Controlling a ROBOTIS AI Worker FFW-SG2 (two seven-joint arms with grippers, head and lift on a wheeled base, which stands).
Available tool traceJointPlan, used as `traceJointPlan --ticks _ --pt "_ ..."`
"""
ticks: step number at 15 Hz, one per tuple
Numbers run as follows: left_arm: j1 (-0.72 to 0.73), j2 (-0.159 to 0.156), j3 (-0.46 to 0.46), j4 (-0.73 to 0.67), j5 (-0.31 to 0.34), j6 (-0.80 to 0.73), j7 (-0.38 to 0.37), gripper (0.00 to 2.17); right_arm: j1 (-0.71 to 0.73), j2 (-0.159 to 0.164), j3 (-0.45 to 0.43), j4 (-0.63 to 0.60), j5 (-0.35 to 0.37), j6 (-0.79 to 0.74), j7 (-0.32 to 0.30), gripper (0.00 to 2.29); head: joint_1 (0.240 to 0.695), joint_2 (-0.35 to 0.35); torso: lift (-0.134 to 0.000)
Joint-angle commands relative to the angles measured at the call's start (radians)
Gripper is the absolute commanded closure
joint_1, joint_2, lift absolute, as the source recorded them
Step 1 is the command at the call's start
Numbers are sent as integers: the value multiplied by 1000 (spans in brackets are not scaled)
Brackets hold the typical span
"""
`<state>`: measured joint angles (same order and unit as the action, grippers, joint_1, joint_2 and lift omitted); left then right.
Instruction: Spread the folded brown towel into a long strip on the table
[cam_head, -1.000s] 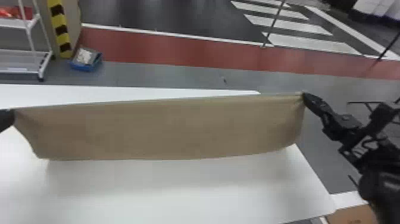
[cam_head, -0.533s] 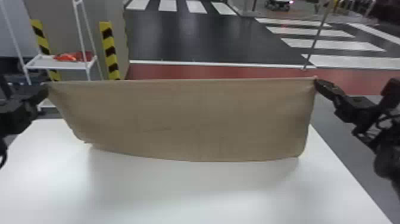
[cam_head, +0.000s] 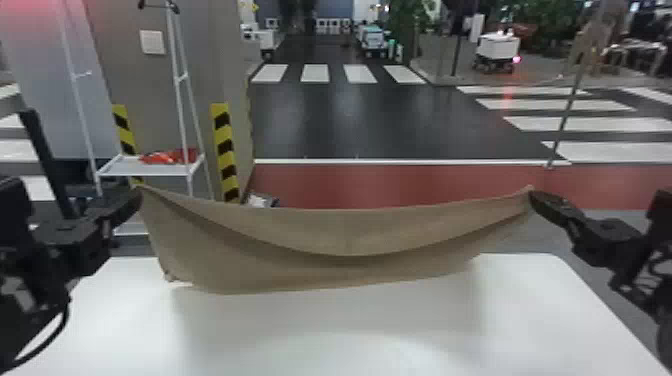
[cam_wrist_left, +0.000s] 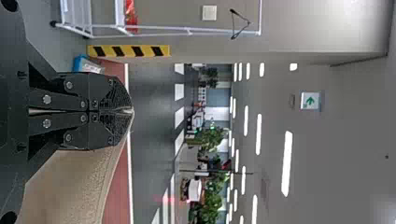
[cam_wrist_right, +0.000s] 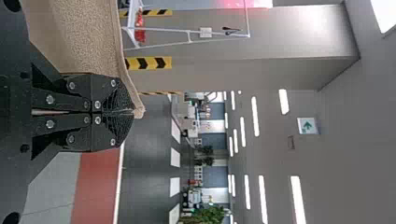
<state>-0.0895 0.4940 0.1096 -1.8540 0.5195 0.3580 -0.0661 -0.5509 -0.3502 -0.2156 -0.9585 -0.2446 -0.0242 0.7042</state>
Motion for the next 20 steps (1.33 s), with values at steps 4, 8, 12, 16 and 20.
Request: traceJointPlan --ticks 4,8,12,16,20 --pt "336 5 59 -209 -26 -3 -26 1409 350 -50 -119 -304 -131 94 20 1477 557 -67 -123" --pt "485 -12 90 -303 -73 31 -89 1409 592 -47 -265 -513 -191 146 35 1477 658 -136 -123" --pt "570 -28 128 -347 -76 52 -106 1409 717 -24 -352 -545 -222 103 60 1477 695 -198 -123" --pt "585 -19 153 -384 -76 86 -107 1409 723 -13 -354 -539 -211 97 61 1477 695 -223 -123" --pt "455 -26 85 -358 -134 209 -106 1409 588 -13 -312 -442 -170 113 41 1477 695 -220 -123"
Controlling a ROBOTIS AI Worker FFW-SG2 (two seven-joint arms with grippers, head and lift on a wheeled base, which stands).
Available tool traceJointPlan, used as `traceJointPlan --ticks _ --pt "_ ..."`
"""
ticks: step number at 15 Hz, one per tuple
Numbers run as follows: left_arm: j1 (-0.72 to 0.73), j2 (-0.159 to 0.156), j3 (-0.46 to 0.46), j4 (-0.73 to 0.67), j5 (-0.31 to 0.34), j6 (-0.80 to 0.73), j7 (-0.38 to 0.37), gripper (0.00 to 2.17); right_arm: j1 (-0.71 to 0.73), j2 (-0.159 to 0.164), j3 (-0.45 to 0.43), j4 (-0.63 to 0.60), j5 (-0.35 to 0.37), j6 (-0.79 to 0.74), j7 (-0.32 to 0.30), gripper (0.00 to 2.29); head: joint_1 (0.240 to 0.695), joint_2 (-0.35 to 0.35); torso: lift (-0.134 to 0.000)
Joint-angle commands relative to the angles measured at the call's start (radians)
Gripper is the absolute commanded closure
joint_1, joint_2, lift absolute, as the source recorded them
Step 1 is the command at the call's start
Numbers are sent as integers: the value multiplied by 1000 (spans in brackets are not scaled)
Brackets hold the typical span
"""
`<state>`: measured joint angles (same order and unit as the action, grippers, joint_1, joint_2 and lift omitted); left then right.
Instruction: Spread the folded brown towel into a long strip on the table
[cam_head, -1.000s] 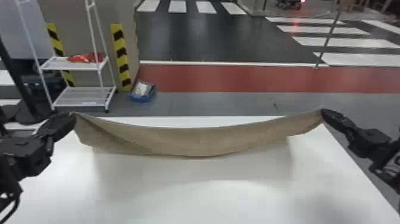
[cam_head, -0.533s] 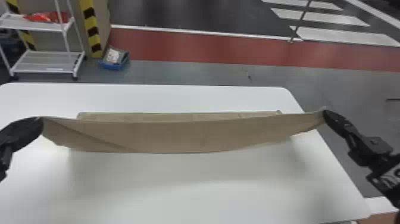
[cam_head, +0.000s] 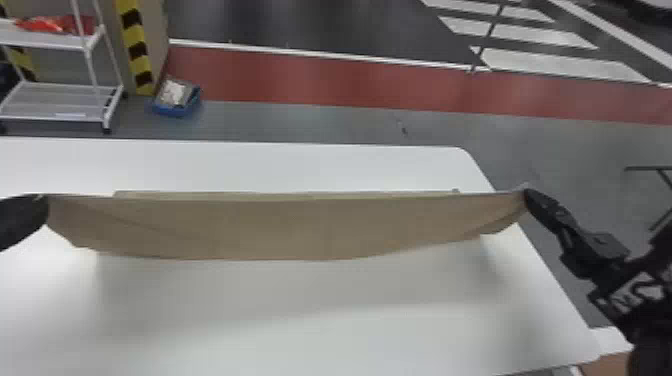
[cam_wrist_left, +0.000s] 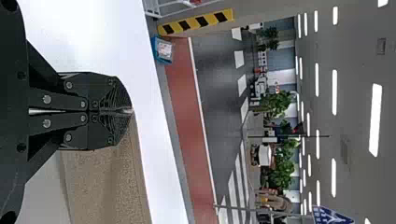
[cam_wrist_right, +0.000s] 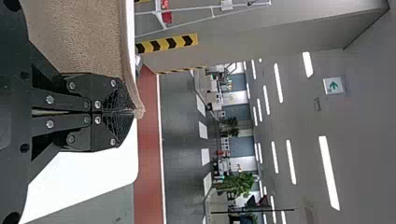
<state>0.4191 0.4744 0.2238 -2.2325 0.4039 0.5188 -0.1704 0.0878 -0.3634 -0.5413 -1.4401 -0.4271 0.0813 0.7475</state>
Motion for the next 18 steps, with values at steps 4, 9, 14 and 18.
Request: traceJointPlan --ticks 4,9,14,18 --pt "-212 -45 -83 152 -17 85 -3 1409 -230 -12 55 233 73 19 -19 1477 695 -212 -123" --pt "-356 -65 -161 315 -76 85 3 1409 -356 -14 136 399 151 -48 -51 1477 695 -198 -123" --pt "-421 -71 -221 409 -112 82 5 1406 -395 -11 182 483 186 -134 -88 1477 695 -174 -123" --pt "-444 -76 -247 442 -131 76 11 1406 -395 -8 188 488 223 -149 -97 1467 695 -173 -123"
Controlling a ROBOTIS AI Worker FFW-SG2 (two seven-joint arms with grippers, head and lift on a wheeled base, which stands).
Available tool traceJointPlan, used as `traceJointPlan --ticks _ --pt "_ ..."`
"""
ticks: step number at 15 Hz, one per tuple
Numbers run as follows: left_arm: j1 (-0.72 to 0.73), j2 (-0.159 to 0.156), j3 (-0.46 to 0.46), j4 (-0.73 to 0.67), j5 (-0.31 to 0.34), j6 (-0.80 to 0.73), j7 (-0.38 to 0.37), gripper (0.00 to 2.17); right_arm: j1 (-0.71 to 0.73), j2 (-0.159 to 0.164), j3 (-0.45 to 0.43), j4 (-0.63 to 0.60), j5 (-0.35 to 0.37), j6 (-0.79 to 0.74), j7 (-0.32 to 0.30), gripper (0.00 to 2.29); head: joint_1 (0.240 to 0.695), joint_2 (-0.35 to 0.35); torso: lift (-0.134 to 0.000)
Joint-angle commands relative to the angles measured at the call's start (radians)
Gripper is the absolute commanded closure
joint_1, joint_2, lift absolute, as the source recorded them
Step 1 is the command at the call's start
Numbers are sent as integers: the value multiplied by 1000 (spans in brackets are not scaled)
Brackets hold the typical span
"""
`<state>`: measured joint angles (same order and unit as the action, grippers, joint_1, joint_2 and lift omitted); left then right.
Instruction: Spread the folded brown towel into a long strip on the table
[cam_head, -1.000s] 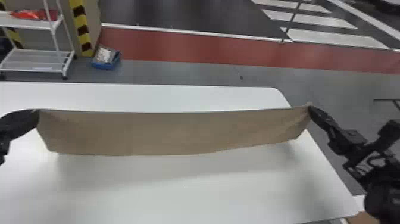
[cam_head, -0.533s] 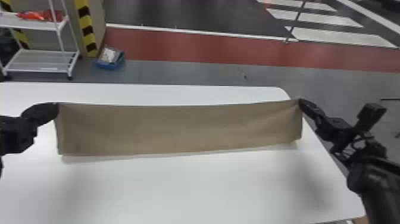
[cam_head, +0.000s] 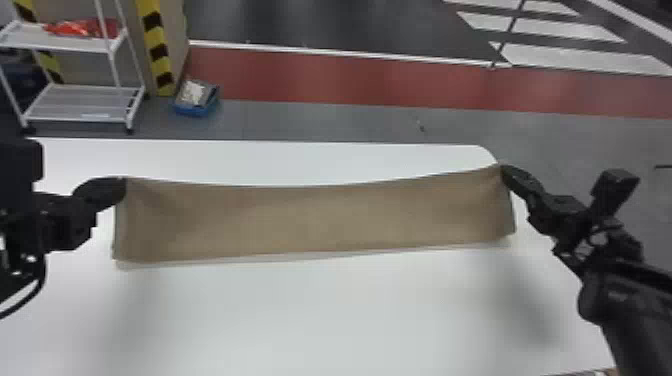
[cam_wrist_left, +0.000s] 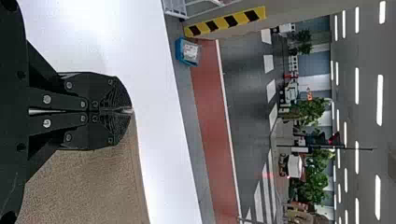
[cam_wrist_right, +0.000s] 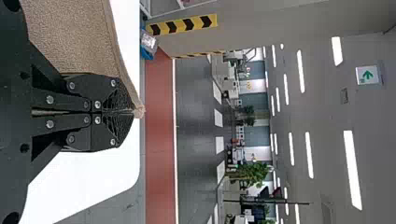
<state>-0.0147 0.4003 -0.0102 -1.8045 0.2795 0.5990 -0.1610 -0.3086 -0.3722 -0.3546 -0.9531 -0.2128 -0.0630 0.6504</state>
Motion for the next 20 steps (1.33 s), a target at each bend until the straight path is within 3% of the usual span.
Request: traceJointPlan --ticks 1,4,5,6,7,8,10,13,16,18,20 --pt "-17 -1 -17 28 -10 -11 1 1406 3 3 3 1 16 -5 -3 1467 695 -172 -123" --pt "-31 -3 -28 65 -11 -35 11 1315 8 4 3 1 18 -17 -5 1467 695 -172 -123" --pt "-33 -6 -27 73 -11 -51 11 1096 10 4 3 1 23 -17 -6 1457 695 -170 -123" --pt "-33 -6 -27 79 -11 -63 14 893 11 6 6 1 26 -24 -23 1227 695 -169 -123" --pt "-34 -6 -27 85 -13 -72 17 390 16 9 8 1 30 -45 -38 984 695 -169 -123" --pt "-34 -6 -22 90 -13 -84 28 53 23 9 9 1 33 -60 -60 822 695 -169 -123" --pt "-34 -6 -8 99 -5 -106 47 33 34 10 25 -3 35 -103 -103 63 695 -167 -123" --pt "2 -6 24 88 23 -192 72 36 40 7 20 -3 35 -146 -117 26 695 -157 -123" --pt "76 -3 61 19 75 -219 74 36 33 -10 32 13 78 -211 -192 36 692 -153 -123" --pt "156 2 115 -64 107 -216 72 36 -58 -65 100 174 87 -254 -202 43 685 -165 -123" --pt "240 9 164 -139 128 -219 67 36 -138 -79 157 320 122 -330 -224 43 685 -171 -123"
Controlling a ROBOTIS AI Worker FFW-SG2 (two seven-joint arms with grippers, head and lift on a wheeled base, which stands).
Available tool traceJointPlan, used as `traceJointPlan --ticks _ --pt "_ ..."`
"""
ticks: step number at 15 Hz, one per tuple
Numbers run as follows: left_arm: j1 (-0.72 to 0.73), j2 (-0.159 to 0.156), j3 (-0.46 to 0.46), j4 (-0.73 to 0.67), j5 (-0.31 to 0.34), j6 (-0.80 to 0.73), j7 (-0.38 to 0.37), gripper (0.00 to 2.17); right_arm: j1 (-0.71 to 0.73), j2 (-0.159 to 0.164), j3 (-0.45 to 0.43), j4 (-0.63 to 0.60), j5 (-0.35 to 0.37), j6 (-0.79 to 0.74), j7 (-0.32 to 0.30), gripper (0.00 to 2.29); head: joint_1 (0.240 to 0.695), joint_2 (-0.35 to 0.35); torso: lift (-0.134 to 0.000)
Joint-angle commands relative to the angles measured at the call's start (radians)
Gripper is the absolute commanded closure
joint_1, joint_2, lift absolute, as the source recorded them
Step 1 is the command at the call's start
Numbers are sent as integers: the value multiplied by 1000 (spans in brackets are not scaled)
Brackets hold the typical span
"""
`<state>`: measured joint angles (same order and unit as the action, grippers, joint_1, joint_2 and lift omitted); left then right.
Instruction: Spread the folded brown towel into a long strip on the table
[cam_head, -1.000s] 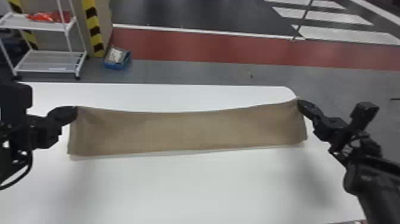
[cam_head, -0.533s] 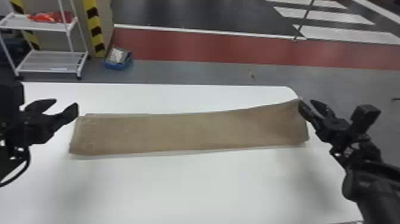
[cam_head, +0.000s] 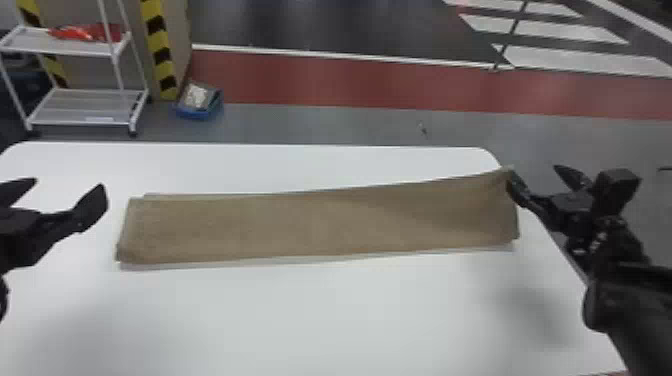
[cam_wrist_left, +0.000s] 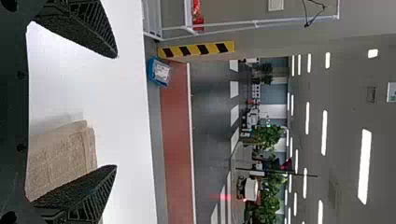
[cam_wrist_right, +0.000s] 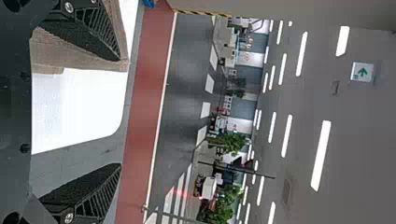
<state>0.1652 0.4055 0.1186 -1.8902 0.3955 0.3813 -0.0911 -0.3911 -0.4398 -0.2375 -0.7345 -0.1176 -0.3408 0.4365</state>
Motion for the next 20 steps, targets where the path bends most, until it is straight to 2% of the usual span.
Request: traceJointPlan --ticks 1,2,3,5,6,7,8,10,12,15,18,20 --pt "88 7 52 -79 14 -1 -9 36 -60 -11 63 112 65 -59 -65 43 685 -171 -123" --pt "105 9 58 -101 16 2 -12 36 -66 -11 96 115 81 -59 -116 43 690 -171 -123" --pt "123 9 65 -125 17 2 -12 36 -81 -11 116 129 119 -59 -139 43 692 -172 -123" --pt "162 7 82 -176 19 2 -12 36 -86 -10 136 115 210 6 -143 43 695 -169 -123" --pt "168 6 82 -187 19 2 -10 36 -91 -11 135 99 213 116 -131 43 695 -159 -123" --pt "171 6 82 -196 17 2 -9 36 -94 -22 112 87 191 199 -55 56 695 -157 -123" --pt "172 6 81 -204 16 2 -6 36 -92 -30 110 75 187 242 -36 66 695 -159 -123" --pt "180 6 82 -221 16 2 -1 36 -80 -22 113 67 190 202 -76 66 695 -167 -123" --pt "185 6 84 -227 17 2 -1 36 -52 -20 84 41 174 122 -85 80 695 -182 -123" --pt "186 7 88 -239 22 2 -1 36 58 -20 38 -140 -1 125 -51 90 695 -183 -123" --pt "185 6 88 -248 28 2 1 36 218 -13 15 -439 -106 294 -27 93 687 -179 -123" --pt "192 -7 76 -253 36 -8 11 36 334 43 -39 -672 -139 457 -25 113 685 -169 -123"
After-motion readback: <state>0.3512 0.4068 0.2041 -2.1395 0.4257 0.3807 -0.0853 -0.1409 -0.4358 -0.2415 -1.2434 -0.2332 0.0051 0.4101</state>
